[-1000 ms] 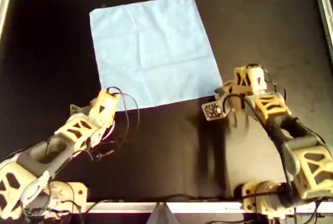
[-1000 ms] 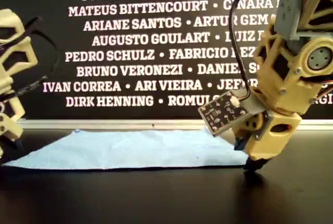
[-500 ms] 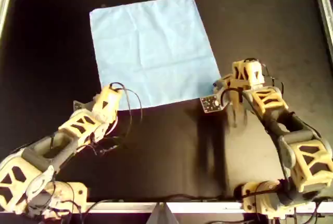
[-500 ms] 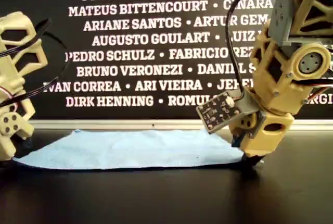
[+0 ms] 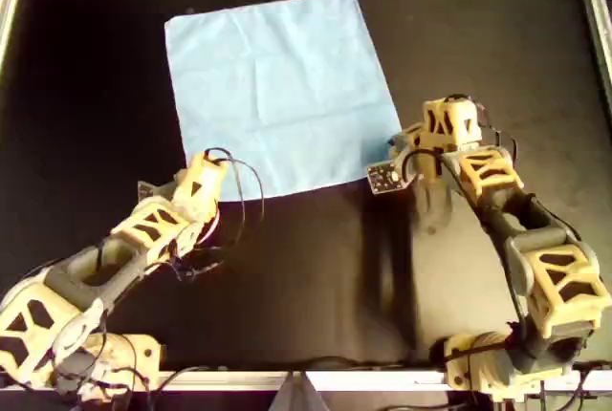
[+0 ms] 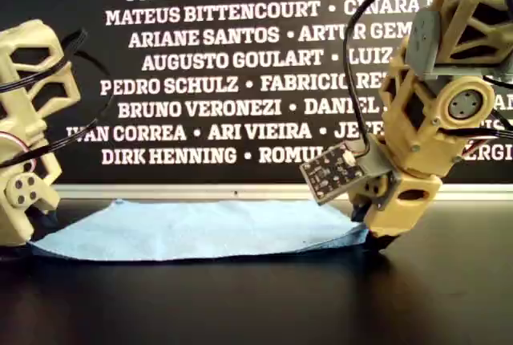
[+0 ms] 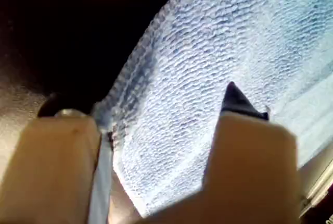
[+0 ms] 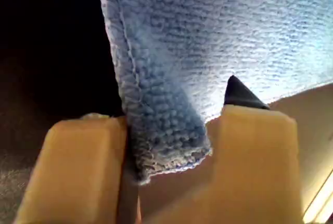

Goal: Fold a cloth

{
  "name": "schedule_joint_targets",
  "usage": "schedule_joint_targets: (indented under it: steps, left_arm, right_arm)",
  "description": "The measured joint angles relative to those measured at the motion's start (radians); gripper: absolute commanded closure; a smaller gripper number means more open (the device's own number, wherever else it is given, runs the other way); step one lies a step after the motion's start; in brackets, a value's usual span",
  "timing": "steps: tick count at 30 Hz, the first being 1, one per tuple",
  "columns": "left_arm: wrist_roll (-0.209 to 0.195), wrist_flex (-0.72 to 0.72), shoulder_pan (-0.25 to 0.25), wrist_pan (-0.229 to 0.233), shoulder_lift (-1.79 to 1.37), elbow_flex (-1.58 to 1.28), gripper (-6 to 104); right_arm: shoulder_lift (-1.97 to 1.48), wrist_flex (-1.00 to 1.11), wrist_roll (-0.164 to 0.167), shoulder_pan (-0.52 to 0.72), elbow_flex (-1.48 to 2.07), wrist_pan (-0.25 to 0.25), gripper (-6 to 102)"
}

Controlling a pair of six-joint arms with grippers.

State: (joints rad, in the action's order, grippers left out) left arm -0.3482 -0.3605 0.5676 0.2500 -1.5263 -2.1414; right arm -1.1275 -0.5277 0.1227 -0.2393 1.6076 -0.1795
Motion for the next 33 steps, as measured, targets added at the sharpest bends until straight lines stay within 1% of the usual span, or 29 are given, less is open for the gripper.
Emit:
schedule_joint_targets:
  steps: [9,11,13,16,20,24,26,27,29,33]
  left_arm:
    - [0.0,0.0,0.0,0.0,0.0,0.0,27]
    - [0.0,0.0,0.0,0.0,0.005,0.0,28]
    - [0.0,0.0,0.0,0.0,0.006,0.002,31]
    - [0.0,0.0,0.0,0.0,0.006,0.002,43]
    - [0.0,0.0,0.0,0.0,0.006,-0.002,66]
    - [0.003,0.0,0.0,0.0,0.006,0.002,90]
    - [0.003,0.0,0.0,0.0,0.005,0.003,99]
    - [0.005,0.0,0.0,0.0,0.009,0.009,101]
    - [0.005,0.0,0.0,0.0,0.017,0.029,99]
    - [0.006,0.0,0.0,0.0,0.015,0.035,99]
  right_arm:
    - [0.0,0.0,0.005,0.0,0.0,0.0,31]
    - [0.0,0.0,0.005,0.0,0.0,0.0,35]
    - [0.0,0.0,0.005,0.0,0.0,0.0,43]
    - [0.0,0.0,0.006,0.0,0.0,0.0,58]
    - [0.0,0.0,0.002,0.0,0.0,0.0,75]
    - [0.0,0.0,0.002,0.0,0.0,0.0,87]
    - [0.0,0.0,0.002,0.0,0.0,0.0,91]
    - [0.0,0.0,0.002,0.0,0.0,0.0,92]
    - [0.0,0.0,0.002,0.0,0.0,0.0,95]
    - [0.0,0.0,0.002,0.0,0.0,0.0,95]
